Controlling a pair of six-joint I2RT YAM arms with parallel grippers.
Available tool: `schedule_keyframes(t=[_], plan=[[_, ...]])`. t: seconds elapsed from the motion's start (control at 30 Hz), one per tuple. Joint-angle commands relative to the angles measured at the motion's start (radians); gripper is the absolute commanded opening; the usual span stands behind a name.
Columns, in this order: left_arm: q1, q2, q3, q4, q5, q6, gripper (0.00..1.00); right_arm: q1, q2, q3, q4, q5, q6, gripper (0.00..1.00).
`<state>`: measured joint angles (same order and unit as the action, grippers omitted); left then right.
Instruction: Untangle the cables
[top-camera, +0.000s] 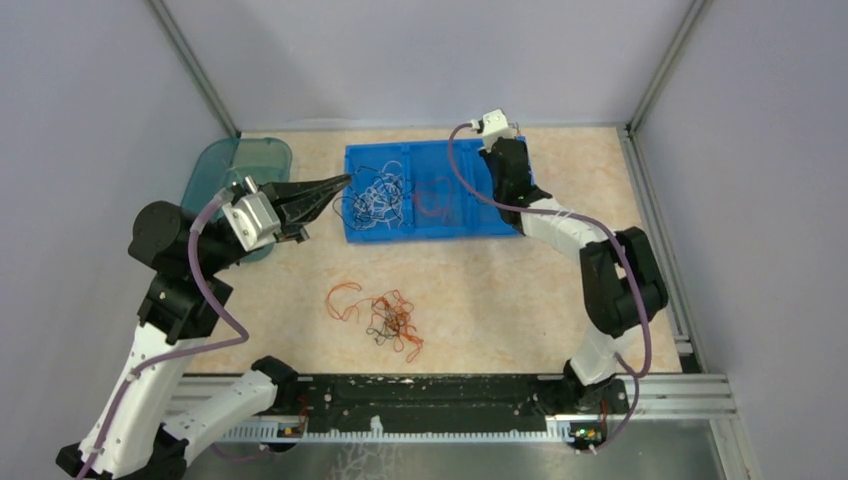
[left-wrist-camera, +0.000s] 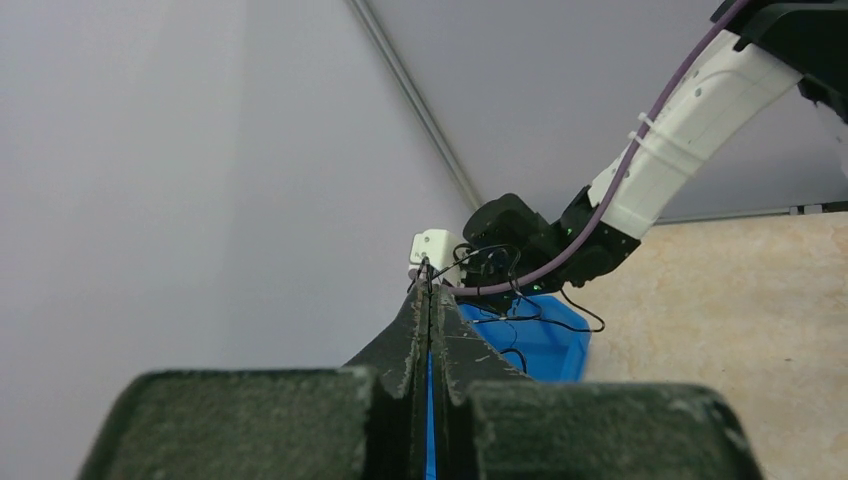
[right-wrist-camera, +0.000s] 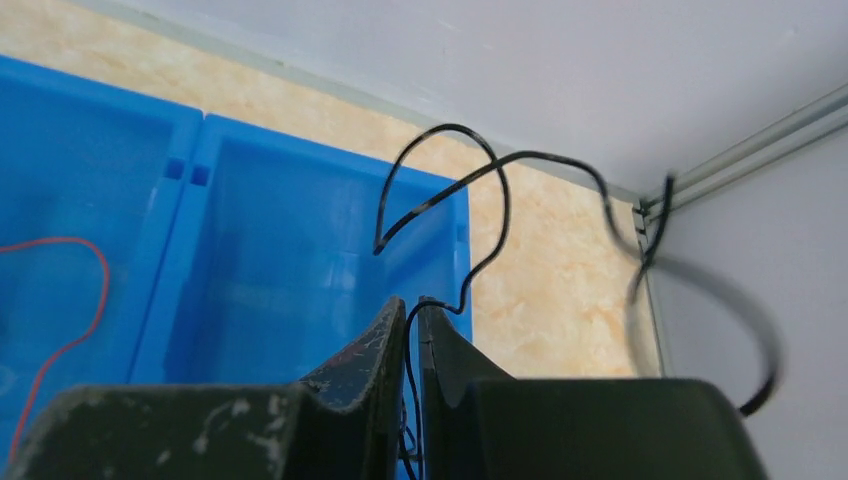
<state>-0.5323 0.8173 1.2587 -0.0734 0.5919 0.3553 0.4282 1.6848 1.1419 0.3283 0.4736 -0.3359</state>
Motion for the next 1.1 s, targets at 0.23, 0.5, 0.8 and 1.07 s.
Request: schedule_keyframes(t=[0.23, 0.5, 0.8, 1.07], plan=[[-0.003, -0.005, -0.005, -0.004, 0.018, -0.017, 0.0, -0.022, 0.041, 0.164, -0.182, -0.205, 0.078, 0.59], [-0.003, -0.007, -0.004, -0.003, 0.029, -0.022, 0.0, -0.058, -0.092, 0.199, -0.318, -0.25, 0.169, 0.69], [-0.004, -0.003, -0.018, -0.055, 0.047, -0.045, 0.0, -0.062, -0.322, 0.138, -0.269, -0.693, 0.347, 0.71], [-0.003, -0.016, -0.087, -0.138, 0.123, -0.007, 0.0, -0.062, -0.537, -0.049, 0.021, -1.322, 0.604, 0.73]])
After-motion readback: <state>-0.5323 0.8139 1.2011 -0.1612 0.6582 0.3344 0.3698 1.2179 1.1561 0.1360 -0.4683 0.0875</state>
